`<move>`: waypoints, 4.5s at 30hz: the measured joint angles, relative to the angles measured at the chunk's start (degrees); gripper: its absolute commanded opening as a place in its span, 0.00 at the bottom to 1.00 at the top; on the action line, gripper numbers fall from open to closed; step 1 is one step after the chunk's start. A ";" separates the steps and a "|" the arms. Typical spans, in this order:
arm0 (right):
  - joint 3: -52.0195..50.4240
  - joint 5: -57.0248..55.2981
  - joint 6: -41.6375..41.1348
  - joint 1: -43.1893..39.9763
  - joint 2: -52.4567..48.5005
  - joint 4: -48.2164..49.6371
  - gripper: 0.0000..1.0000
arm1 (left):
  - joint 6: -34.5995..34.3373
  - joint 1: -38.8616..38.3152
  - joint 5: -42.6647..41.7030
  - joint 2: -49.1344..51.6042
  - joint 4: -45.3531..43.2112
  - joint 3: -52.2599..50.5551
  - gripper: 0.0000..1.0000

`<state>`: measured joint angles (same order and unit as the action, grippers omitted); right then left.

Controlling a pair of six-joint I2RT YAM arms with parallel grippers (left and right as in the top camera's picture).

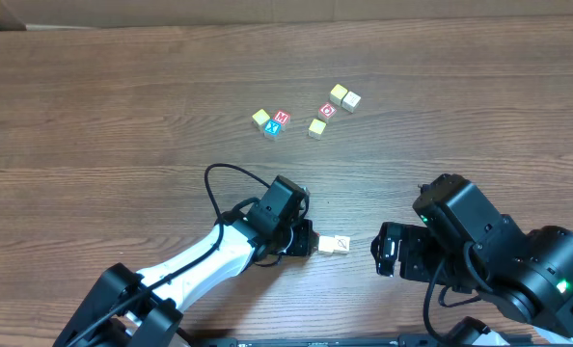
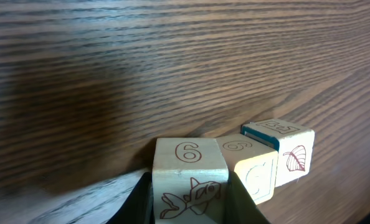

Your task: Flip 3 blocks

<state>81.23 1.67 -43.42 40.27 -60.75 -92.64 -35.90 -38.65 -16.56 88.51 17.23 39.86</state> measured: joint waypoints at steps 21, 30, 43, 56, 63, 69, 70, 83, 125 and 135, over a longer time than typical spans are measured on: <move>0.00 0.02 -0.02 -0.02 0.00 -0.37 1.00 | -0.66 0.00 -0.92 0.24 1.64 0.42 0.04; 0.00 0.00 -0.04 -0.02 0.00 -0.39 1.00 | -2.99 0.00 -0.87 0.22 3.21 0.79 0.04; 0.00 0.00 -0.02 -0.02 0.00 -0.42 1.00 | -3.56 0.00 -0.22 1.29 4.57 0.17 0.40; 0.00 0.00 -0.02 -0.02 0.00 -0.37 1.00 | -3.04 0.00 -0.24 1.29 3.02 0.02 0.40; 0.00 0.00 -0.04 0.00 0.00 0.11 1.00 | -2.91 0.00 -0.22 1.29 2.32 -0.07 0.39; 0.00 0.00 -0.02 -0.02 0.00 0.22 1.00 | -2.91 0.00 0.02 1.31 2.23 -0.13 0.36; 0.00 0.02 -0.02 0.00 0.00 0.22 1.00 | -2.89 0.00 0.04 1.31 2.23 -0.13 0.36; 0.00 0.02 0.00 -0.02 0.00 0.26 1.00 | -0.02 3.30 1.27 -8.09 7.21 -1.05 0.26; -23.76 1.03 -1.40 -0.02 -8.57 16.28 0.04 | 11.04 6.62 2.93 -0.09 10.38 -0.70 0.04; -33.24 1.05 -1.33 -0.02 -8.63 23.89 0.04 | 11.04 5.16 -0.39 0.59 9.66 -0.66 0.04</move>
<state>47.99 2.72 -44.75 40.25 -69.38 -68.75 -24.86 -33.50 -16.95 89.10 26.89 39.20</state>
